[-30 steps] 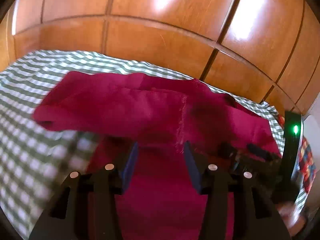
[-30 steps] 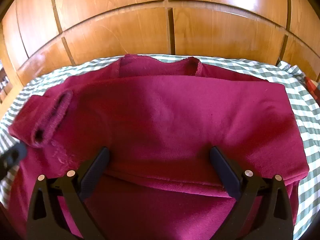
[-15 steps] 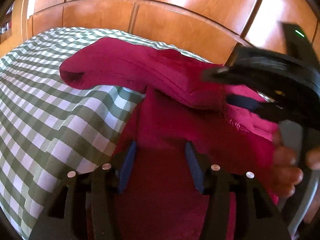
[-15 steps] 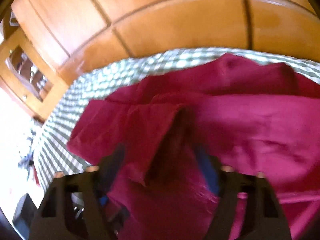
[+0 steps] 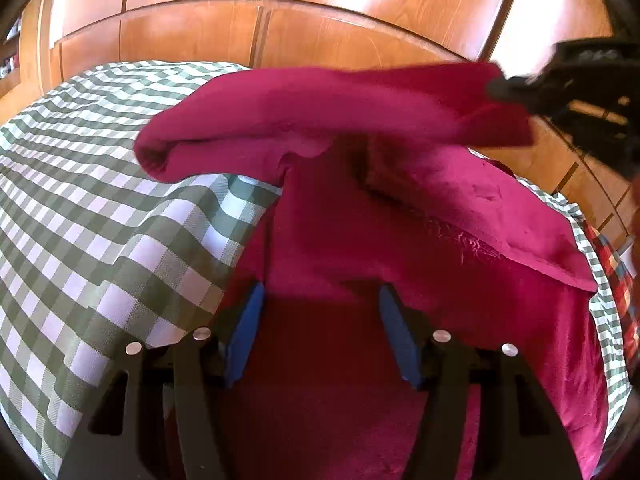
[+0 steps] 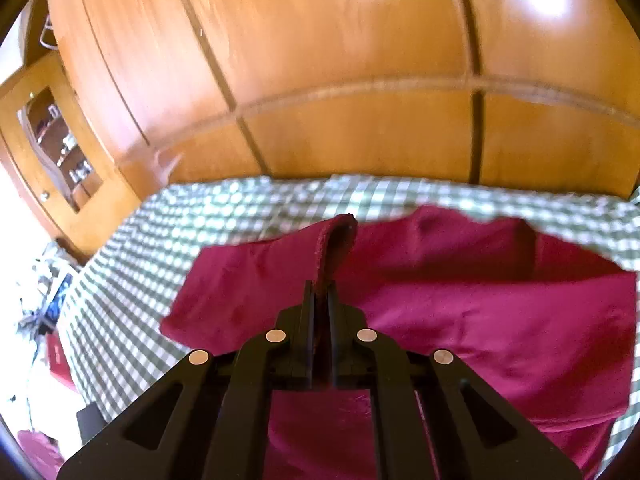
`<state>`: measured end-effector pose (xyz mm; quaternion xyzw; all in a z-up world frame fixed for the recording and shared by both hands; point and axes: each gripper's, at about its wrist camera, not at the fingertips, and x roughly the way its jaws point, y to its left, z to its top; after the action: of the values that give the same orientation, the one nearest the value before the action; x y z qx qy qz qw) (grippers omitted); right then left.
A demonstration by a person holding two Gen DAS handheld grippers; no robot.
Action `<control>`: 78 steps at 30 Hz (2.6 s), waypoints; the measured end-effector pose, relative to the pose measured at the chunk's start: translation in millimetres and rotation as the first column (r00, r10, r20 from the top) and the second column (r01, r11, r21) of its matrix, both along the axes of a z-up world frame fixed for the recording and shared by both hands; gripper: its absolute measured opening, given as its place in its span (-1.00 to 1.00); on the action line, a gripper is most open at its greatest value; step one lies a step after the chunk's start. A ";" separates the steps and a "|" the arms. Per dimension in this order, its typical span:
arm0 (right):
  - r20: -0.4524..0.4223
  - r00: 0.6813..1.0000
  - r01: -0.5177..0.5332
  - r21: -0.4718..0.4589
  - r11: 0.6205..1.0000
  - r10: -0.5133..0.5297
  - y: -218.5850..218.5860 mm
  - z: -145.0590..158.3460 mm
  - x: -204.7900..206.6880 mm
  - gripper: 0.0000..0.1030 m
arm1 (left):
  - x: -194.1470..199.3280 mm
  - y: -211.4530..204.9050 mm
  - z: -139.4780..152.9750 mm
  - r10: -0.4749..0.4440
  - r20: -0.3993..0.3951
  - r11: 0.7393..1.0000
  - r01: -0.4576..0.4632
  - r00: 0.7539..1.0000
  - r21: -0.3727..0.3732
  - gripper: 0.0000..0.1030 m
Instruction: Fold small clothes
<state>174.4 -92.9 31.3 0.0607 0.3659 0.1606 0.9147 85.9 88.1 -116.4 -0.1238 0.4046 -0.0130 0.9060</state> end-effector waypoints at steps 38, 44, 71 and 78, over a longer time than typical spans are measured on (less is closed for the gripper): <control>-0.168 0.892 0.436 0.082 0.896 -0.419 -219.0 -57.5 -17.6 -0.91 | 5.4 -17.5 -0.2 0.002 -0.006 1.000 -0.002 1.000 0.031 0.17; -0.188 0.872 0.471 0.068 0.879 -0.453 -231.8 -69.7 -25.6 -0.91 | 7.0 -18.2 3.9 0.000 -0.025 0.999 0.001 1.000 0.045 0.18; -0.040 0.902 0.428 -0.034 0.903 -0.429 -219.4 -32.8 -43.7 -0.89 | 53.8 -39.9 55.2 -0.089 0.044 0.987 0.082 0.995 0.137 0.36; -0.071 0.944 0.318 -0.058 0.946 -0.321 -169.0 -49.5 -22.1 -0.89 | 73.3 -30.3 80.3 -0.064 0.102 0.995 0.055 0.993 0.087 0.35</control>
<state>152.3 -261.9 -18.2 0.1047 0.3910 -0.0008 0.9144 159.2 57.8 -36.1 -0.0724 0.3603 -0.0294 0.9295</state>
